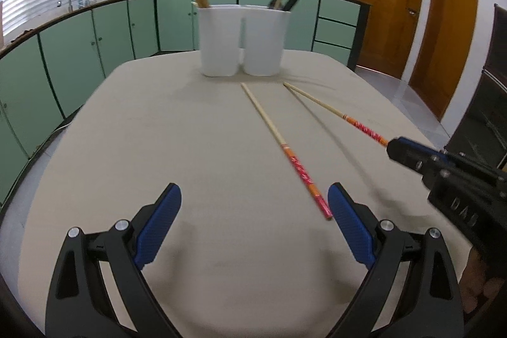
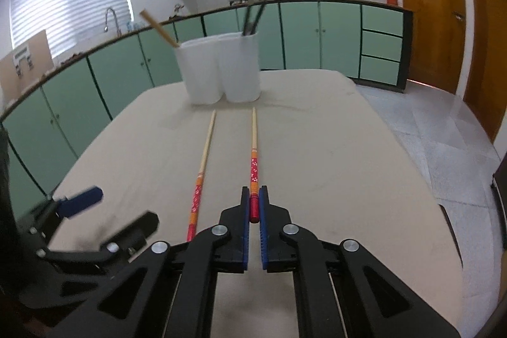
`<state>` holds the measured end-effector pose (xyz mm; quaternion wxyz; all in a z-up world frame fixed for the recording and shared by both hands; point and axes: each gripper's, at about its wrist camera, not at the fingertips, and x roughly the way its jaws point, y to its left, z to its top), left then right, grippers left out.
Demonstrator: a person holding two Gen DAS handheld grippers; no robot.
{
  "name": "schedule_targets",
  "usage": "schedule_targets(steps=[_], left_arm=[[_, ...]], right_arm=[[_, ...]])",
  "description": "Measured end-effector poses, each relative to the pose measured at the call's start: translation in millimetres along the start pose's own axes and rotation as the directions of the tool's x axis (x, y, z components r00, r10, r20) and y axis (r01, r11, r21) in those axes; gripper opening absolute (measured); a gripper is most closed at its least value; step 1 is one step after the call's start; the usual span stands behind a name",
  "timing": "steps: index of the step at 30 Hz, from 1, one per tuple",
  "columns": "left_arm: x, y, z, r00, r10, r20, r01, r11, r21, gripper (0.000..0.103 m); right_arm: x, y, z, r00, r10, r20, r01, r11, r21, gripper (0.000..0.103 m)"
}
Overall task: Organize utensils
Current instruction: 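Grasp a red-patterned chopstick with right tool while left tool grasps the other one, then lift the red-patterned chopstick with left tool over the holder while right tool carries its chopstick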
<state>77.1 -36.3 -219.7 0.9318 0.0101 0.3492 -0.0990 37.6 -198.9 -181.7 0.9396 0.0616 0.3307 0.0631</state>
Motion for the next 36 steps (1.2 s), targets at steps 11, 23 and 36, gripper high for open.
schedule_targets(steps=[11, 23, 36], left_arm=[[26.6, -33.0, -3.4, 0.997, -0.015, -0.077, 0.017, 0.999, 0.03, 0.066], [25.6, -28.3, -0.2, 0.996, -0.033, -0.085, 0.032, 0.999, -0.011, 0.005], [-40.0, -21.2, 44.0, 0.998, -0.024, 0.055, 0.022, 0.999, 0.033, 0.005]], right_arm=[[2.0, -23.4, -3.1, 1.0, 0.01, -0.01, -0.009, 0.999, 0.045, 0.005], [4.2, -20.9, -3.2, 1.0, 0.023, -0.016, -0.022, 0.999, 0.04, 0.005], [-26.9, -15.7, 27.0, 0.996, 0.038, 0.086, -0.038, 0.999, -0.004, 0.005]])
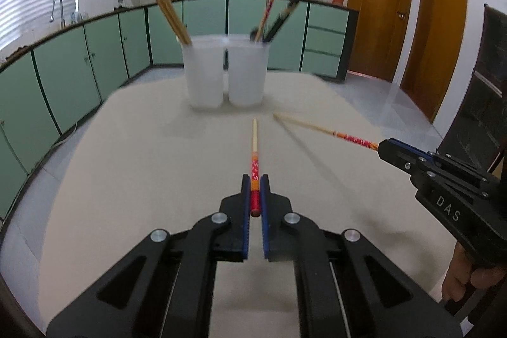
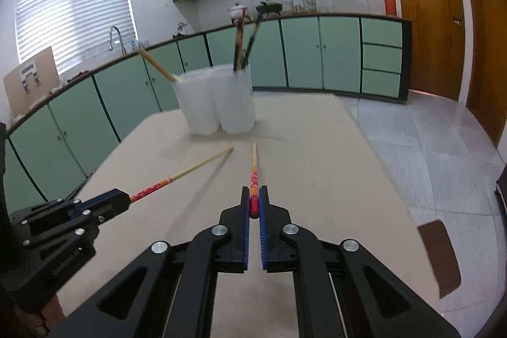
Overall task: Organize utensils
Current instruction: 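Lift the red-patterned chopstick with left tool over the holder while right tool carries its chopstick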
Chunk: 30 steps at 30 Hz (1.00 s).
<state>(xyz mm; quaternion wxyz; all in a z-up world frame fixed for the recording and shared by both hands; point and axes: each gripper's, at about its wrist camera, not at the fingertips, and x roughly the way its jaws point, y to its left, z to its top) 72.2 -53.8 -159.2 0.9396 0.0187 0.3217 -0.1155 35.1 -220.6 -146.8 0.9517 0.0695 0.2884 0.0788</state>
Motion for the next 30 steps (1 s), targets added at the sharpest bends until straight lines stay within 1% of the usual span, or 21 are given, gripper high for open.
schedule_targets(steps=[6, 9, 12, 18, 21, 27, 30], left_arm=[[-22.5, 3.2, 33.2, 0.996, -0.011, 0.087, 0.01, 1.0, 0.014, 0.005], [-31.1, 4.9, 54.2, 0.992, -0.013, 0.126, 0.011, 1.0, 0.015, 0.005], [-39.0, 6.8, 74.9, 0.987, -0.019, 0.158, 0.017, 1.0, 0.019, 0.005], [-48.2, 9.0, 104.4, 0.985, -0.025, 0.173, 0.021, 0.999, 0.024, 0.005], [-53.8, 10.2, 116.6, 0.986, -0.035, 0.163, 0.031, 0.999, 0.03, 0.005], [-63.4, 21.4, 132.2, 0.986, -0.044, 0.159, 0.04, 0.999, 0.025, 0.005], [-71.3, 32.2, 143.2, 0.984, -0.03, 0.177, 0.026, 0.999, 0.026, 0.005]], right_arm=[[-15.4, 4.2, 35.0, 0.998, 0.017, 0.063, -0.015, 0.999, -0.028, 0.005], [-16.6, 9.8, 54.7, 0.997, 0.007, 0.076, -0.002, 0.998, -0.059, 0.005], [-17.4, 14.5, 77.0, 0.996, 0.019, 0.082, -0.012, 0.996, -0.087, 0.005], [-19.5, 21.1, 119.0, 0.993, 0.08, 0.082, -0.071, 0.992, -0.103, 0.005], [-20.5, 24.7, 135.2, 0.991, 0.11, 0.082, -0.1, 0.989, -0.112, 0.005], [-19.4, 30.9, 156.8, 0.985, 0.141, 0.095, -0.129, 0.983, -0.127, 0.005], [-22.2, 35.4, 168.6, 0.981, 0.156, 0.113, -0.139, 0.98, -0.141, 0.005]])
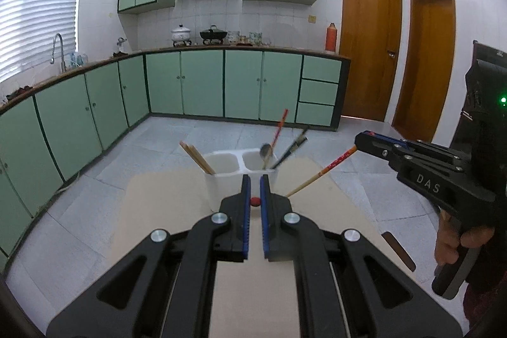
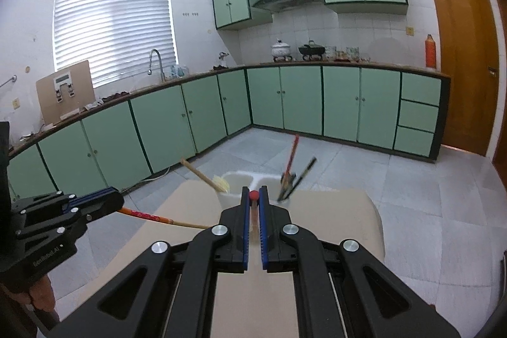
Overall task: Organize utensils
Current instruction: 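Lift the red-patterned chopstick with left tool over the holder while right tool carries its chopstick, then open left tool to drop its chopstick into the holder while right tool releases its chopstick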
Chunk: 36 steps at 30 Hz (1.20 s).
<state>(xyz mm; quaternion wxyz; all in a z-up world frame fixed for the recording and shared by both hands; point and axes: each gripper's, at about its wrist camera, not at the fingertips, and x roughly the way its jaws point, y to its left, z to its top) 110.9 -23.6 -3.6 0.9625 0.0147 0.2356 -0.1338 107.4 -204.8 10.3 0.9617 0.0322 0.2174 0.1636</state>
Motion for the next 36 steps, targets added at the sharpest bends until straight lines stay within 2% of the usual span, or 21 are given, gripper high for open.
schedule_targets(steps=[6, 11, 18, 28, 29, 31, 33, 34, 36], left_arm=[[-5.9, 12.3, 24.8, 0.998, 0.023, 0.051, -0.023, 1.0, -0.001, 0.005], [6.1, 16.0, 40.6, 0.997, 0.047, 0.061, -0.047, 0.999, 0.009, 0.005], [50.9, 26.7, 56.9, 0.999, 0.047, 0.004, -0.047, 0.999, 0.015, 0.005], [118.6, 46.4, 58.9, 0.996, 0.037, -0.086, -0.039, 0.999, -0.018, 0.005], [123.5, 47.1, 57.6, 0.995, 0.033, -0.093, -0.036, 0.999, -0.024, 0.007], [133.0, 50.0, 55.2, 0.994, 0.023, -0.11, -0.027, 0.999, -0.036, 0.018], [137.0, 54.3, 52.7, 0.994, 0.02, -0.105, -0.025, 0.998, -0.052, 0.037], [136.8, 55.1, 51.7, 0.995, 0.021, -0.098, -0.027, 0.998, -0.058, 0.04], [134.1, 57.8, 50.1, 0.997, 0.018, -0.08, -0.024, 0.997, -0.072, 0.044]], right_arm=[[1.3, 0.2, 29.3, 0.999, -0.002, 0.052, 0.003, 1.0, -0.015, 0.005], [15.4, -1.4, 51.1, 0.997, -0.016, 0.072, 0.017, 1.0, -0.017, 0.005], [55.0, -3.9, 67.5, 0.999, -0.037, 0.039, 0.039, 0.998, -0.04, 0.005], [113.1, -16.5, 56.7, 0.998, -0.029, -0.056, 0.028, 0.999, -0.02, 0.005], [119.5, -17.2, 54.5, 0.997, -0.016, -0.076, 0.015, 1.0, -0.02, 0.006], [127.3, -19.7, 49.6, 0.995, 0.001, -0.098, -0.002, 1.0, -0.012, 0.009], [130.5, -22.7, 44.5, 0.995, 0.01, -0.103, -0.01, 1.0, 0.001, 0.015], [130.1, -24.6, 42.6, 0.995, 0.011, -0.099, -0.01, 1.0, 0.009, 0.021], [126.5, -27.6, 40.7, 0.996, 0.013, -0.086, -0.011, 1.0, 0.025, 0.026]])
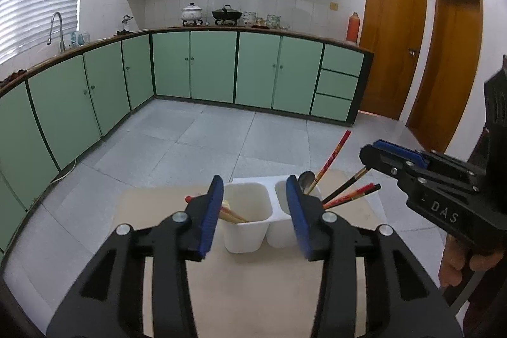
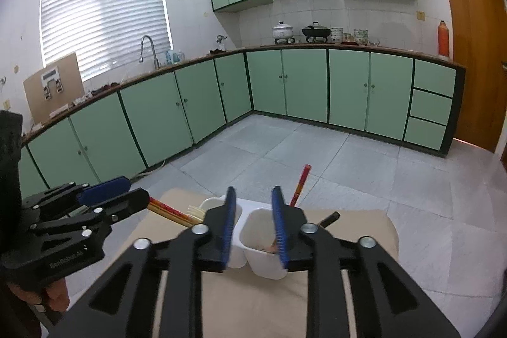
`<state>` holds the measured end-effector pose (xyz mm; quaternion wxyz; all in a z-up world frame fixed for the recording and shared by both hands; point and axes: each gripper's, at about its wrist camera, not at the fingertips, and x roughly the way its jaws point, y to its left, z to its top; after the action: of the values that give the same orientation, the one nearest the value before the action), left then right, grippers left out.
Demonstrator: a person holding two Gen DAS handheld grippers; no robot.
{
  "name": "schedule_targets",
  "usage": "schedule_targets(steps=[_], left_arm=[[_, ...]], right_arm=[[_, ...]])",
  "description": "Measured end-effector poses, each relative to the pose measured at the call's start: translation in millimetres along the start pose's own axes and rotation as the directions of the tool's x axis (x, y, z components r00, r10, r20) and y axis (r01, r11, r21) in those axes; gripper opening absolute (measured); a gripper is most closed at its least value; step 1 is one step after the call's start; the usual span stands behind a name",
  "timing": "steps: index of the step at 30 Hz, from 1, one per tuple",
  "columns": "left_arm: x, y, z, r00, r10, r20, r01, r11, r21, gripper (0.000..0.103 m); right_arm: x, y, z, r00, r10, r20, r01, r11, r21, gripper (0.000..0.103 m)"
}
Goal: Organize utensils
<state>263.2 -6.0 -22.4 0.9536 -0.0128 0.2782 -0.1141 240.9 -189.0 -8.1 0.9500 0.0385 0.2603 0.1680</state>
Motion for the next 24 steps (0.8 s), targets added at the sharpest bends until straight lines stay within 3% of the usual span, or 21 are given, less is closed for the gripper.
schedule_targets(steps=[6, 12, 14, 24], left_arm=[[-17.4, 3.6, -3.3, 0.997, 0.028, 0.065, -0.026, 0.999, -0.037, 0.068], [-44.6, 2.5, -9.0, 0.989, 0.077, 0.123, -0.071, 0.996, -0.049, 0.085], [-53.0, 1.0, -13.6, 0.987, 0.088, 0.132, -0.081, 0.995, -0.058, 0.088], [-93.3, -1.3, -47.5, 0.985, 0.112, 0.129, -0.101, 0.991, -0.084, 0.096]], right_arm=[[-19.5, -11.7, -1.5, 0.998, -0.027, 0.048, 0.025, 0.999, 0.037, 0.043], [-49.8, -15.2, -10.6, 0.993, -0.068, 0.098, 0.063, 0.996, 0.059, 0.064], [-57.4, -13.6, -14.2, 0.991, -0.077, 0.107, 0.07, 0.995, 0.065, 0.073], [-94.8, -0.1, -52.0, 0.994, -0.077, 0.078, 0.071, 0.995, 0.07, 0.095]])
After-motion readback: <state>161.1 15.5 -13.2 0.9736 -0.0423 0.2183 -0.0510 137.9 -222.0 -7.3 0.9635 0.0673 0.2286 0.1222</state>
